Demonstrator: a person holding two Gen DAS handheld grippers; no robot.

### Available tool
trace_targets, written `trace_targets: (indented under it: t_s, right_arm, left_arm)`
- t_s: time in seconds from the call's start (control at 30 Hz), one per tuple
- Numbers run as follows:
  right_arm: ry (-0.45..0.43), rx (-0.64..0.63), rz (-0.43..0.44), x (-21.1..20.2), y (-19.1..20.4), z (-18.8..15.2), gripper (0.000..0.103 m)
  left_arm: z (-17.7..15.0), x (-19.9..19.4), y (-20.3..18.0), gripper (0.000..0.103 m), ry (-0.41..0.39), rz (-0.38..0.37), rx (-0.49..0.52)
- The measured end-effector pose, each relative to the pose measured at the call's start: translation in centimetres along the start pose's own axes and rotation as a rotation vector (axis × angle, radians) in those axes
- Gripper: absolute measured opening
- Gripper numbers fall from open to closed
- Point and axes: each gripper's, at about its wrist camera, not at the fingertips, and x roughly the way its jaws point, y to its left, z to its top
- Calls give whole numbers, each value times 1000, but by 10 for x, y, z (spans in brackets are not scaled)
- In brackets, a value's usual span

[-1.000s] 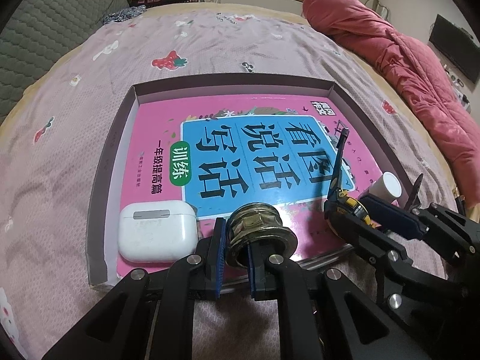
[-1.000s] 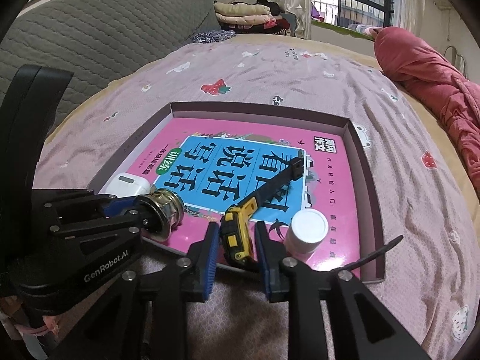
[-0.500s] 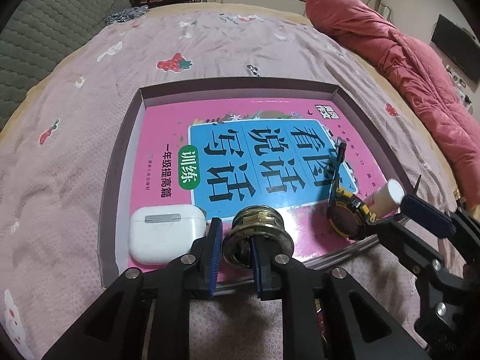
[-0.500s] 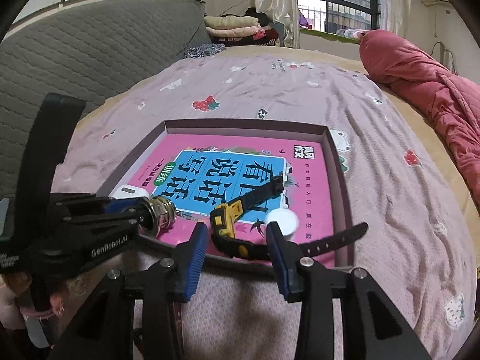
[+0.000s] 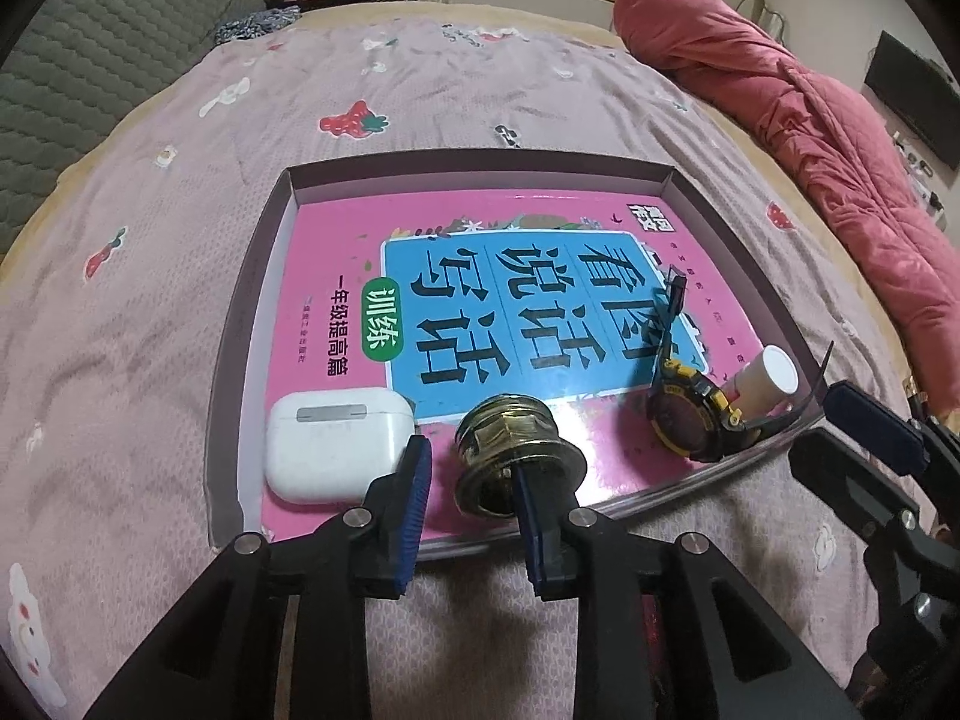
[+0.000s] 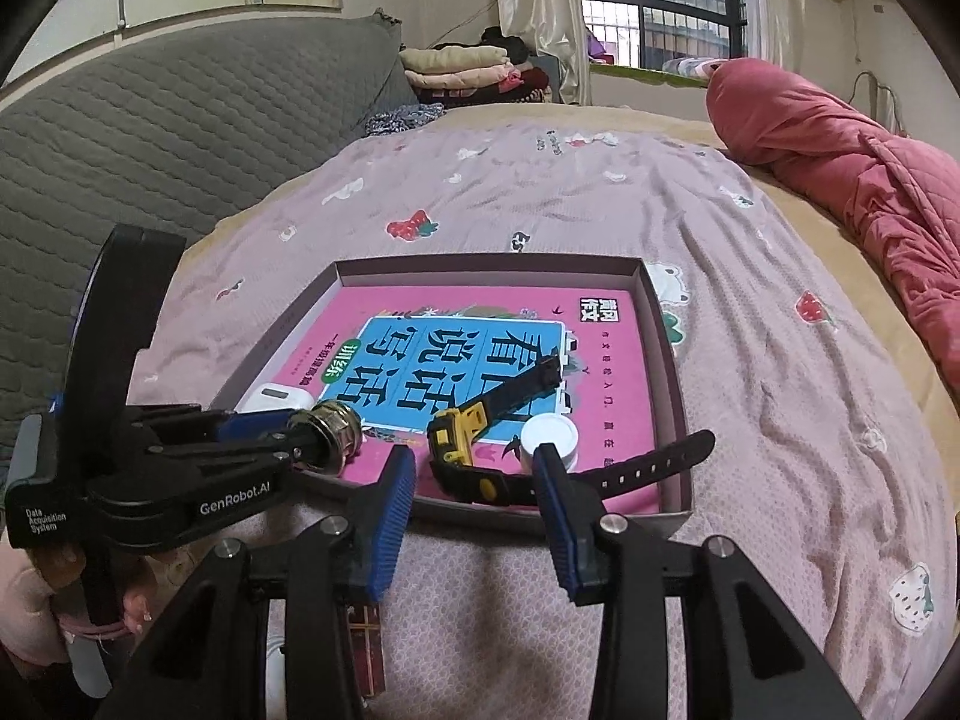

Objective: Organize rigid objects
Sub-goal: 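Open the left tool to release the cylinder while the right tool releases the watch, then withdraw both open tools from the tray back toward the remaining objects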

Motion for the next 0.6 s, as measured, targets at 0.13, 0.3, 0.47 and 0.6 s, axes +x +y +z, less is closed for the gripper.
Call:
trace_targets:
  t_s: [0.13, 0.3, 0.47, 0.6]
  right_arm:
    - [-2, 6, 2, -3, -1, -1, 41]
    - [-5, 7, 3, -5, 0, 0, 41]
    - [-10, 2, 5, -8, 2, 0, 41]
    - [-11, 0, 6, -9, 2, 0, 41]
  left_arm:
    - [-5, -5, 2, 30, -9, -4, -7]
    - [-10, -14, 8, 34, -22, -11, -28]
    - [-13, -22, 12, 35, -31, -9, -35]
    - [-16, -28, 13, 35, -42, -6, -38]
